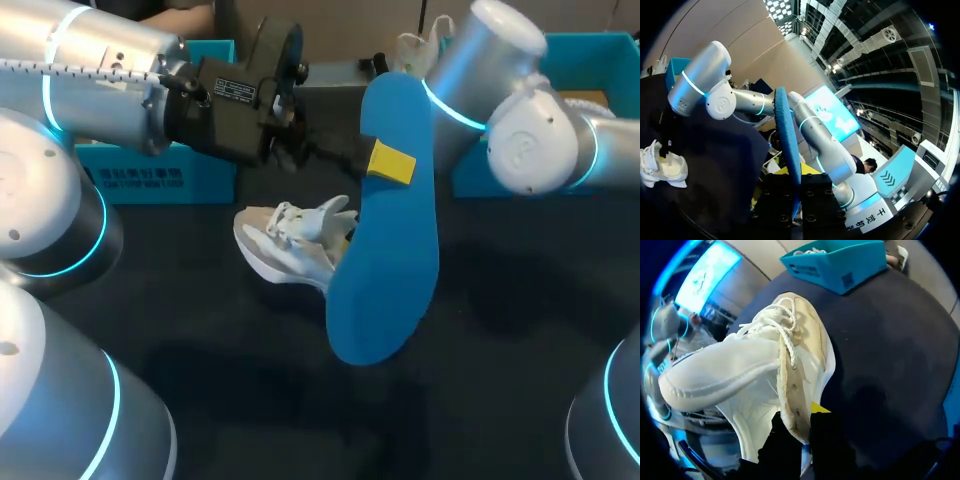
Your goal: Take the shoe out of the shoebox, open the shoe tongue, remove and reinsert the insole, then place the shoe into the shoebox
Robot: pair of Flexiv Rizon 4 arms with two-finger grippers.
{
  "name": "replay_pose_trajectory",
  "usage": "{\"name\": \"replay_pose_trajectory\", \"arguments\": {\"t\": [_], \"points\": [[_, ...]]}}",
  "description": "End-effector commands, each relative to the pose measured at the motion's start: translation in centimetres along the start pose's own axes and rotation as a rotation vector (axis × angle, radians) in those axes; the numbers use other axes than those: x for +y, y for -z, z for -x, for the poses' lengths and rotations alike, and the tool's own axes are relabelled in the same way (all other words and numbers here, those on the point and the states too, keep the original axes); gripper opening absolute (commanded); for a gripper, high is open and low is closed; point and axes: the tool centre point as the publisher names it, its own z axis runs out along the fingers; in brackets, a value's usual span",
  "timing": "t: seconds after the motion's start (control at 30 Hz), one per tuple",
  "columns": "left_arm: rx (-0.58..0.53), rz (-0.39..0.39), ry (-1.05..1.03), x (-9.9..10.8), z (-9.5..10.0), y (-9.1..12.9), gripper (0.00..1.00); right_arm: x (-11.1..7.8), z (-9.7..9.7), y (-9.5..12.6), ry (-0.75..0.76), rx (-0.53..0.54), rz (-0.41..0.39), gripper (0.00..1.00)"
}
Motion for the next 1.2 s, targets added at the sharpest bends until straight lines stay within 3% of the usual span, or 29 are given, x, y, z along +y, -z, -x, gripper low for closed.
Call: {"name": "replay_pose_trajectory", "arguments": {"t": [0.03, 0.23, 0.93, 1.07, 1.2], "points": [[-0.001, 0.005, 0.001, -0.3, 0.0, -0.2, 0.00, -0.2, -1.2, -0.9, -0.226, -0.003, 0.105, 0.00], [-0.001, 0.005, 0.001, -0.3, 0.0, -0.2, 0.00, -0.9, -3.0, -1.0, -0.372, -0.027, 0.146, 0.00], [-0.001, 0.005, 0.001, -0.3, 0.0, -0.2, 0.00, -1.2, -3.1, -0.9, -0.371, -0.021, 0.122, 0.00], [-0.001, 0.005, 0.001, -0.3, 0.0, -0.2, 0.00, -2.3, -2.9, 0.0, -0.457, -0.156, 0.202, 0.00], [-0.001, 0.005, 0.001, -0.3, 0.0, -0.2, 0.00, -2.8, -2.5, 0.7, -0.527, -0.192, 0.252, 0.00]]}}
